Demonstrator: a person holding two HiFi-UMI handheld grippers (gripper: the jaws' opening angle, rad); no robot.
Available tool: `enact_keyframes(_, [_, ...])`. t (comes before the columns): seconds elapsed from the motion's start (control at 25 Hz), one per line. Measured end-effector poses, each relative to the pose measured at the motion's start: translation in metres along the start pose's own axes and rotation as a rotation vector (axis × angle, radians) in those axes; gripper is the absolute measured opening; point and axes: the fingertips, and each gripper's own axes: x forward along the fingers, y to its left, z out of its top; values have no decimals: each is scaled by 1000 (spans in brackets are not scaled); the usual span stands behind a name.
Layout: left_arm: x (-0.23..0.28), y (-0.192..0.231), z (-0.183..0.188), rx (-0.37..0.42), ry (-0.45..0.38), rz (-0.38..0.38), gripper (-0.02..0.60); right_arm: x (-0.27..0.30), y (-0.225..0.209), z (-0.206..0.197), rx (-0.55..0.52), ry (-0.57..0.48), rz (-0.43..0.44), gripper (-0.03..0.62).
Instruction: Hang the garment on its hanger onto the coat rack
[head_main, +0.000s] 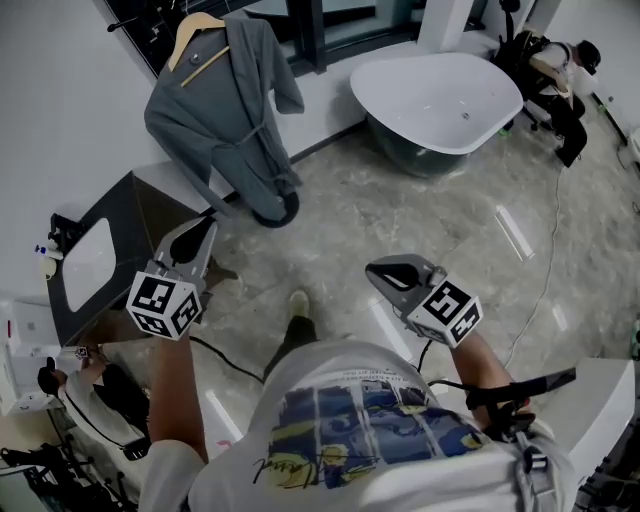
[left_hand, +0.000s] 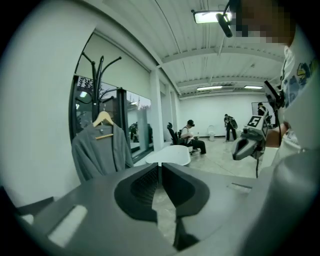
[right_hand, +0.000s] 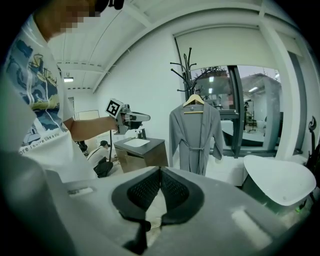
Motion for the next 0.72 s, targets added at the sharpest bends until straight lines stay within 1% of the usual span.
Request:
enact_keyframes(0.16, [-8, -74, -18, -35, 18, -126, 4, -9, 22, -5, -13, -12, 36, 3])
enact_keyframes(0.28, [-13, -128, -18, -60, 1, -221, 3, -16, 32, -9, -26, -22, 50, 2])
enact_keyframes(0.4, [-16, -178, -20, -60, 8, -297, 3, -24, 43, -13, -27, -38, 59, 2])
enact_keyframes(0.56, [-19, -228, -25, -61, 14, -376, 3, -36, 54, -15, -35, -51, 64, 2])
enact_keyframes(0.72, [-18, -259, -31, -68, 34, -447, 3, -43, 59, -18, -37, -51, 60, 2])
